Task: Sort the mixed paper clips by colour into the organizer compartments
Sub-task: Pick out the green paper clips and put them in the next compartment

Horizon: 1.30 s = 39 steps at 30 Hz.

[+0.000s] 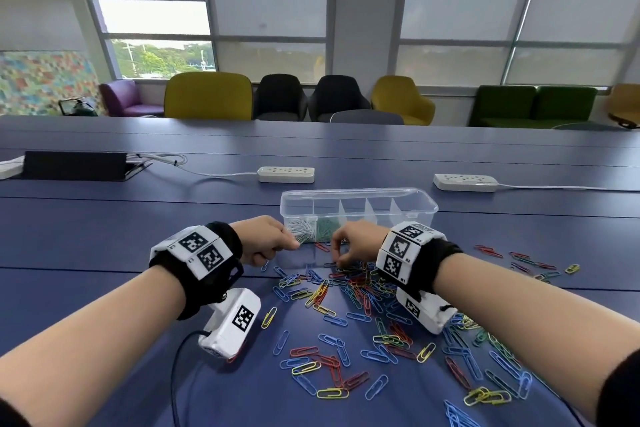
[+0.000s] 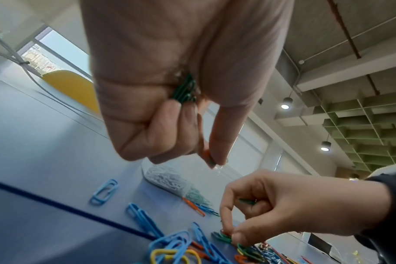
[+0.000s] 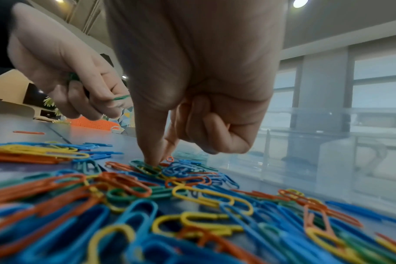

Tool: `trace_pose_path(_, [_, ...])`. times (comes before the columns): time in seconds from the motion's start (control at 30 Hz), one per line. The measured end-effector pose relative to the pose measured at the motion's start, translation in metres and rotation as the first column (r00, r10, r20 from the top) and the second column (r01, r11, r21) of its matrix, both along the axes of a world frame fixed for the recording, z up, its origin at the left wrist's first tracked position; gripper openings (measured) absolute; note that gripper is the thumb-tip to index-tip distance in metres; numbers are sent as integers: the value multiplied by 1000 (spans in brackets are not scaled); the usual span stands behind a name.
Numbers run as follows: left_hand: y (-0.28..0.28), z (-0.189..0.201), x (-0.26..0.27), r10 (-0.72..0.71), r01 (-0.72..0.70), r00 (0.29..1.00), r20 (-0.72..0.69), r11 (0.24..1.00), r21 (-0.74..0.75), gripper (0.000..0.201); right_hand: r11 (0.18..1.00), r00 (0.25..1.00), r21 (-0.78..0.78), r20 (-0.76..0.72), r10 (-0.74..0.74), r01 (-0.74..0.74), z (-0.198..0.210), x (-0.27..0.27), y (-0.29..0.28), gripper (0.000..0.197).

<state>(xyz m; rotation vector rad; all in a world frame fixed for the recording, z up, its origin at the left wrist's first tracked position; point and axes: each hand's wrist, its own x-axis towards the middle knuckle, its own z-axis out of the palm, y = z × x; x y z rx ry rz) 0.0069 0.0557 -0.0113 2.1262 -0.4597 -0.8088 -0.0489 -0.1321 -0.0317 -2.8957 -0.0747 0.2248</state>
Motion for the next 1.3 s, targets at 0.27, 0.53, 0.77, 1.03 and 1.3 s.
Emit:
trace_pose_path(0.27, [-6,15,-15,-52,-168,878,-476,898,-407,16,1000,998,-10,-63,-13,12,1,-7,-2,14])
trace_pose_path(0.53, [-14,-1,-25,-146,-363,731,-666,743,-562,31,1000,993,6,-119,-12,12,-2,-3,1,30])
trace_pose_path(0.77, [-14,-16,-30,-128,-664,544,-829,539,-518,21,1000,993,-7,-115,4,-4,19,-19,0,14])
trace_pose_path(1.03, [-42,-32,-41,-184,-753,476,-860,420,-506,46,987,988,56,56,146,-149,65,-29,31,11])
trace_pose_path(1.3, [-44,-31,-31,-147,-789,418,-897,431,-438,25,987,958,153,287,8,-54,70,-30,2,25])
